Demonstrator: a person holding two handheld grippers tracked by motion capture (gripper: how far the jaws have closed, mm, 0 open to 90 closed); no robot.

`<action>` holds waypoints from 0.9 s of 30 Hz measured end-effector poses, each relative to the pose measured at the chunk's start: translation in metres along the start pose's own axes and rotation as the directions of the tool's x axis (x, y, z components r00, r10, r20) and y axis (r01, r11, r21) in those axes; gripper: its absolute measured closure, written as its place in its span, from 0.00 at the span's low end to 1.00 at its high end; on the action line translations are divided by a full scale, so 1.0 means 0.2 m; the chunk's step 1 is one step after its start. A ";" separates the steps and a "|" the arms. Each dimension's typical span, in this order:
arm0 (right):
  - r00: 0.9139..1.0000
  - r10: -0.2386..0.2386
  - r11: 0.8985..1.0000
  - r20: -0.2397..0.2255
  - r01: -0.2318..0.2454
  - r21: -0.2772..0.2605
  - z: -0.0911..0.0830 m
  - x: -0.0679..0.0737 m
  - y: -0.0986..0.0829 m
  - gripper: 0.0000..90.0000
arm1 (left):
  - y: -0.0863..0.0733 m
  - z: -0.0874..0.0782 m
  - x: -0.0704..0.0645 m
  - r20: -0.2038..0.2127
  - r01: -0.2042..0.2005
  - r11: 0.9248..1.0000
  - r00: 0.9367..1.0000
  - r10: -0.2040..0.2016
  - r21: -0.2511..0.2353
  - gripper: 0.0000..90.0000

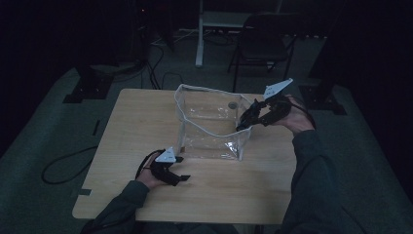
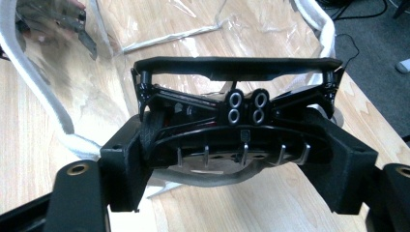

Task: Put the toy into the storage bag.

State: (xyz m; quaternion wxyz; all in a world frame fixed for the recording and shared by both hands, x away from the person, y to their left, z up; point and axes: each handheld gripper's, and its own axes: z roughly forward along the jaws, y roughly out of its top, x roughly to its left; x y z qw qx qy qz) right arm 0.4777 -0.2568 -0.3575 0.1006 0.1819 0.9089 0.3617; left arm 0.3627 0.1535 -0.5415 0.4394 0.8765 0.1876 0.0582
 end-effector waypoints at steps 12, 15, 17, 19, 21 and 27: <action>1.000 0.023 1.000 -0.008 -0.023 0.000 0.00 -0.01 -0.03 0.28 | 0.01 0.01 0.01 0.008 0.018 1.000 1.000 -0.017 -0.007 0.20; 1.000 0.025 1.000 -0.007 -0.025 0.004 -0.01 -0.01 -0.04 0.28 | 0.01 0.01 0.01 0.009 0.016 1.000 1.000 -0.016 -0.006 0.20; 1.000 0.022 1.000 -0.006 -0.022 0.002 -0.01 -0.01 -0.04 0.28 | 0.01 0.01 0.02 0.011 0.012 1.000 1.000 -0.012 -0.003 0.20; 1.000 0.023 1.000 -0.006 -0.023 -0.001 -0.01 -0.01 -0.05 0.28 | 0.01 0.02 0.02 0.013 0.012 1.000 1.000 -0.012 -0.003 0.20; 1.000 0.023 1.000 -0.005 -0.023 -0.002 -0.01 -0.01 -0.05 0.28 | 0.01 0.02 0.02 0.014 0.013 1.000 1.000 -0.013 -0.003 0.20; 1.000 0.029 1.000 -0.005 -0.029 0.003 -0.01 -0.01 -0.06 0.28 | 0.02 0.02 0.02 0.018 0.006 1.000 1.000 -0.006 -0.002 0.20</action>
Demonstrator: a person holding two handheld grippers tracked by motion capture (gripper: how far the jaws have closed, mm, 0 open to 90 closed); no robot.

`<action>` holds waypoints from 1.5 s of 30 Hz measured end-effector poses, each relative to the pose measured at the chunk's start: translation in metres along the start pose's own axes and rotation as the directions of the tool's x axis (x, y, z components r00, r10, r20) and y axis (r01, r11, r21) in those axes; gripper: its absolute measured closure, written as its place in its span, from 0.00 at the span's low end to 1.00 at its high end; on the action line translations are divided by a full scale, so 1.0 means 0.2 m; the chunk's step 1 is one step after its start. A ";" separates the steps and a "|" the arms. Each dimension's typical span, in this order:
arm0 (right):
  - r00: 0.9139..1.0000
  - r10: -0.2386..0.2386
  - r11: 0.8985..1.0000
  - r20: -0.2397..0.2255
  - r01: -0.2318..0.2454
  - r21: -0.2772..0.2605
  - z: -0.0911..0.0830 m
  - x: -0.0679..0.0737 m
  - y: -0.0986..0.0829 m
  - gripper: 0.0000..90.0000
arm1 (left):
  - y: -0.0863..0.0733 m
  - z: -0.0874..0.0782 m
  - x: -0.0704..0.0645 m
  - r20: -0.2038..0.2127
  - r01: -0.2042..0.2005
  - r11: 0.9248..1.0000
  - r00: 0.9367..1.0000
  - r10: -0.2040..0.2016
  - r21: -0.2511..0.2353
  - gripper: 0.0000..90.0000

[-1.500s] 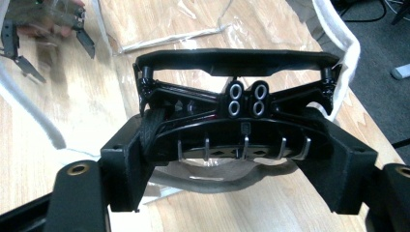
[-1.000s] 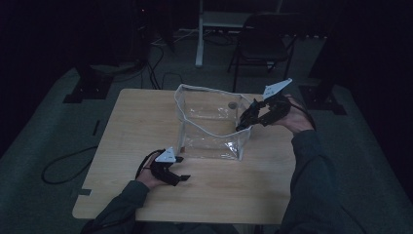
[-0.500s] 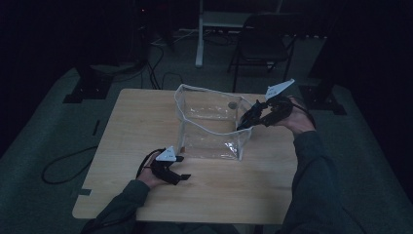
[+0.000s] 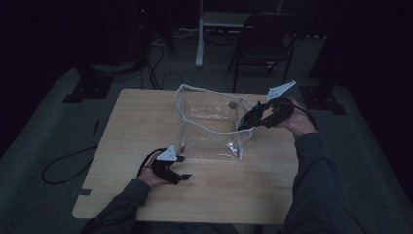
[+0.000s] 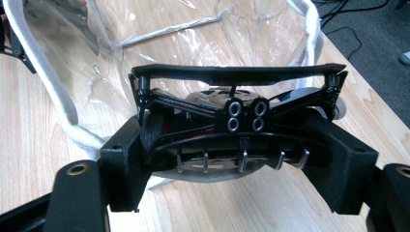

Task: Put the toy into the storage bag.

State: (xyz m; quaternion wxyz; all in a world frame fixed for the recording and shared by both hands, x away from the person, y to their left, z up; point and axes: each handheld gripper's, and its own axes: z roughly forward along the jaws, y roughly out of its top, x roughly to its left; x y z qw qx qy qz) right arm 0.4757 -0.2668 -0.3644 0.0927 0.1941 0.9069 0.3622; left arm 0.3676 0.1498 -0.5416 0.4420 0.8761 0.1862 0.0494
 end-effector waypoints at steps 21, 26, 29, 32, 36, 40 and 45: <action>1.000 -0.012 0.999 0.013 0.012 0.034 0.01 0.01 0.00 0.28 | 0.00 0.00 -0.01 0.000 -0.008 1.000 1.000 0.008 0.004 0.20; 1.000 -0.007 0.999 0.017 0.006 0.042 0.01 0.01 0.00 0.27 | 0.00 0.00 -0.01 0.000 -0.008 1.000 1.000 0.008 0.005 0.20; 1.000 -0.010 0.999 0.019 0.009 0.048 0.02 0.01 0.00 0.27 | 0.00 0.00 -0.01 -0.001 -0.009 1.000 1.000 0.009 0.006 0.20; 1.000 -0.005 0.998 0.024 0.004 0.059 0.02 0.01 0.00 0.26 | 0.00 0.00 -0.01 -0.002 -0.008 1.000 1.000 0.008 0.006 0.20; 0.999 0.001 0.998 0.044 -0.004 0.064 0.02 0.01 0.01 0.23 | -0.01 -0.01 -0.01 -0.003 -0.008 1.000 1.000 0.008 0.006 0.20; 0.999 0.002 0.998 0.047 -0.006 0.069 0.02 0.01 0.01 0.22 | -0.01 -0.01 -0.01 -0.002 -0.009 1.000 1.000 0.009 0.006 0.20; 0.997 0.006 0.998 0.072 -0.011 0.064 0.01 0.02 0.01 0.16 | -0.01 -0.01 -0.01 -0.002 -0.009 1.000 1.000 0.009 0.007 0.20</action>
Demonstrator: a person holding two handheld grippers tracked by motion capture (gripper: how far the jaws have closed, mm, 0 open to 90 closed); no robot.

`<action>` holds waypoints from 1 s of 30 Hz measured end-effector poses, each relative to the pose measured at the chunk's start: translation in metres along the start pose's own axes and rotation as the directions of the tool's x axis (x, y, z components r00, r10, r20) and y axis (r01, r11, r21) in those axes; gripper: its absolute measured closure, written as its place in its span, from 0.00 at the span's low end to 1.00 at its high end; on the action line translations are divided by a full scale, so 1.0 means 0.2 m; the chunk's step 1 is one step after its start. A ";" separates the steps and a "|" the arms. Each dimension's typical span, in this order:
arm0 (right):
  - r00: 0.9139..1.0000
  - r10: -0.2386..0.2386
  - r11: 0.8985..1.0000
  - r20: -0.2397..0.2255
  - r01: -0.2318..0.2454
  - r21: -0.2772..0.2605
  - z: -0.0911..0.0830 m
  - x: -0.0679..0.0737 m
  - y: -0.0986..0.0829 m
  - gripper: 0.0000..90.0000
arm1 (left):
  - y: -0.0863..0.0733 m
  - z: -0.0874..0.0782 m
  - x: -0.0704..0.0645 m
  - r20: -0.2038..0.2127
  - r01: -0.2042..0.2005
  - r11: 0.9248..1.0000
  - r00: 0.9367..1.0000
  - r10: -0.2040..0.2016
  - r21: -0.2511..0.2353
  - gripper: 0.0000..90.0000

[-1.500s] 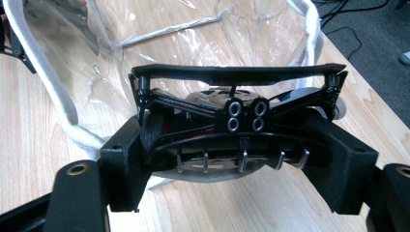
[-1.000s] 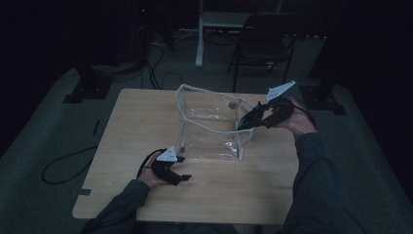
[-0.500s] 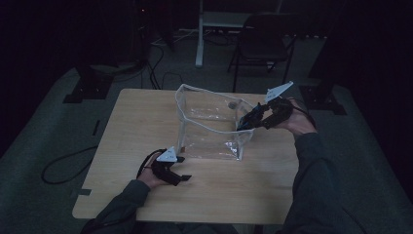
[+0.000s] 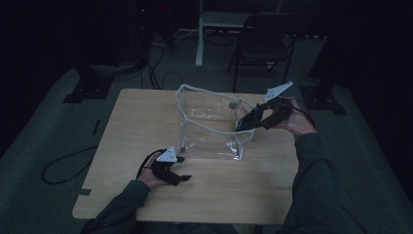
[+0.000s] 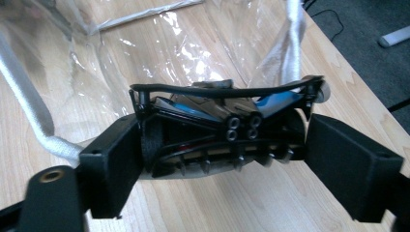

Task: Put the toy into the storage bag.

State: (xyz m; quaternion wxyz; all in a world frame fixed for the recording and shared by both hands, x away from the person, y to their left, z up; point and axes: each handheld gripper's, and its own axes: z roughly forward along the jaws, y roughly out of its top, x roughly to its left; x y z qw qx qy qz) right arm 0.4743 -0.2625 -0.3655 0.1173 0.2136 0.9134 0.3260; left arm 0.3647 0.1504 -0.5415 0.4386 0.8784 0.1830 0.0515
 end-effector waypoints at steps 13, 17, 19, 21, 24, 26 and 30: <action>0.998 0.026 0.996 0.057 -0.020 -0.091 -0.10 0.00 -0.07 0.29 | 0.00 0.00 0.00 0.001 0.002 1.000 1.000 -0.002 0.000 0.20; 0.996 0.030 0.989 0.088 -0.017 -0.144 -0.13 0.04 -0.10 0.29 | 0.00 0.00 0.00 0.001 0.003 1.000 1.000 -0.003 -0.002 0.20; 0.993 0.038 0.986 0.113 -0.019 -0.168 -0.13 0.07 -0.13 0.29 | 0.00 0.00 0.00 -0.001 0.002 1.000 1.000 -0.002 -0.001 0.20; 0.989 0.049 0.979 0.141 -0.019 -0.202 -0.14 0.11 -0.16 0.29 | 0.00 0.00 0.00 -0.003 0.001 1.000 1.000 -0.001 -0.001 0.20; 0.982 0.067 0.969 0.177 -0.022 -0.245 -0.13 0.18 -0.21 0.29 | 0.00 0.00 0.00 -0.003 0.005 1.000 1.000 -0.005 -0.003 0.20; 0.981 0.075 0.959 0.181 -0.021 -0.284 -0.12 0.22 -0.24 0.29 | 0.00 0.00 0.00 -0.003 0.005 1.000 1.000 -0.005 0.000 0.20; 0.974 0.108 0.942 0.197 -0.037 -0.332 -0.09 0.28 -0.29 0.29 | 0.00 0.00 0.00 -0.002 0.004 1.000 1.000 -0.004 0.002 0.20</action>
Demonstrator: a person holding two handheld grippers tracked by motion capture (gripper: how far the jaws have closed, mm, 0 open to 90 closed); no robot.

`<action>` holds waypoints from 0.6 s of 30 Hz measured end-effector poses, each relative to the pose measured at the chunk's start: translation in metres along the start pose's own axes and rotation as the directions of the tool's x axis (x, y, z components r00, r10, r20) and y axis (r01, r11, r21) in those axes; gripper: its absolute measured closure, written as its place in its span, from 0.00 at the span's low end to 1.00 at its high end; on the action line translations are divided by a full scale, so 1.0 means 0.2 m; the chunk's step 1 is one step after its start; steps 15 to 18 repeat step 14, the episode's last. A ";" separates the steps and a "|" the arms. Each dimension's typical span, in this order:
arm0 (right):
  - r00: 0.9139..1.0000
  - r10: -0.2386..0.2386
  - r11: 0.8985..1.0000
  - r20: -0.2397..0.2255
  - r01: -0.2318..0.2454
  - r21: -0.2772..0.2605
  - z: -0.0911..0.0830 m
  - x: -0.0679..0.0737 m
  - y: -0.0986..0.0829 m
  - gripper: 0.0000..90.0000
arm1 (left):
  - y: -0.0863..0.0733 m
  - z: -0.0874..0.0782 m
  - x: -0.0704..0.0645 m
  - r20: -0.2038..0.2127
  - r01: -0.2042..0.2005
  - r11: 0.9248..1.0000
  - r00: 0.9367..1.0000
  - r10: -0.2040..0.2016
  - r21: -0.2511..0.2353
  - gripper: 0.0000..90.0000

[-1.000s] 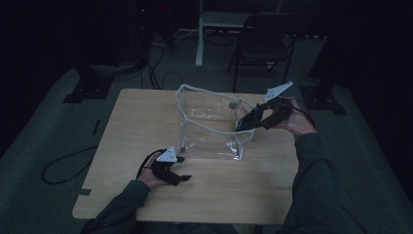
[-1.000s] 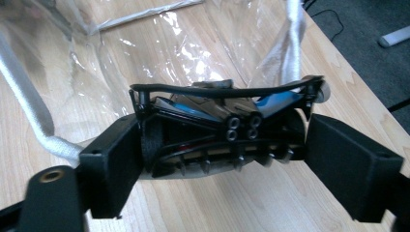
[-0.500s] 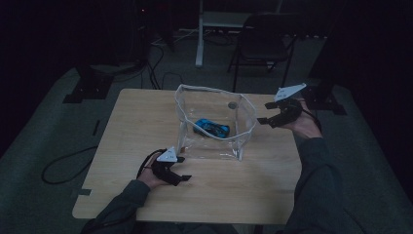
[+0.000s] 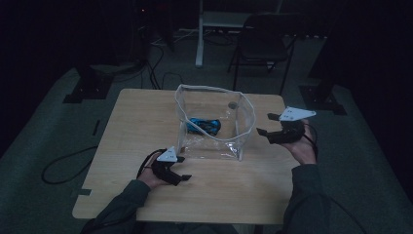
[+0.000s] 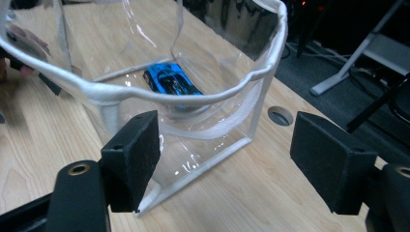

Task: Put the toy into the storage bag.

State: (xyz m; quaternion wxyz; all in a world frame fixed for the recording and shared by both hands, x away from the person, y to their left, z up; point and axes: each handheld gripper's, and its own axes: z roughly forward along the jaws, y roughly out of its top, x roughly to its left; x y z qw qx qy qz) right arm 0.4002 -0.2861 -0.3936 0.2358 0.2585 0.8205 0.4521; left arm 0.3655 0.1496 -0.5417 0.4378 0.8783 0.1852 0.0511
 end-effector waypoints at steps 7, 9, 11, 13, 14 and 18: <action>0.998 0.037 0.997 0.047 -0.034 -0.067 0.00 0.10 -0.10 0.27 | 0.00 0.00 0.00 0.000 0.004 1.000 1.000 -0.004 -0.002 0.20; 0.998 0.044 0.997 0.053 -0.040 -0.073 0.00 0.12 -0.12 0.27 | 0.00 0.00 0.00 0.001 0.005 1.000 1.000 -0.005 -0.003 0.20; 0.995 0.078 0.993 0.061 -0.072 -0.091 0.00 0.14 -0.18 0.26 | 0.00 0.00 0.00 0.001 0.006 1.000 1.000 -0.006 -0.002 0.20; 0.993 0.101 0.992 0.066 -0.095 -0.088 0.00 0.14 -0.22 0.25 | 0.00 0.00 0.00 0.002 0.007 1.000 1.000 -0.007 0.000 0.20; 0.992 0.110 0.991 0.069 -0.104 -0.082 0.00 0.14 -0.24 0.24 | 0.00 0.00 0.00 0.002 0.008 1.000 1.000 -0.008 0.001 0.20; 0.992 0.110 0.991 0.069 -0.104 -0.082 0.00 0.14 -0.24 0.24 | 0.00 0.00 0.00 0.002 0.008 1.000 1.000 -0.008 0.001 0.20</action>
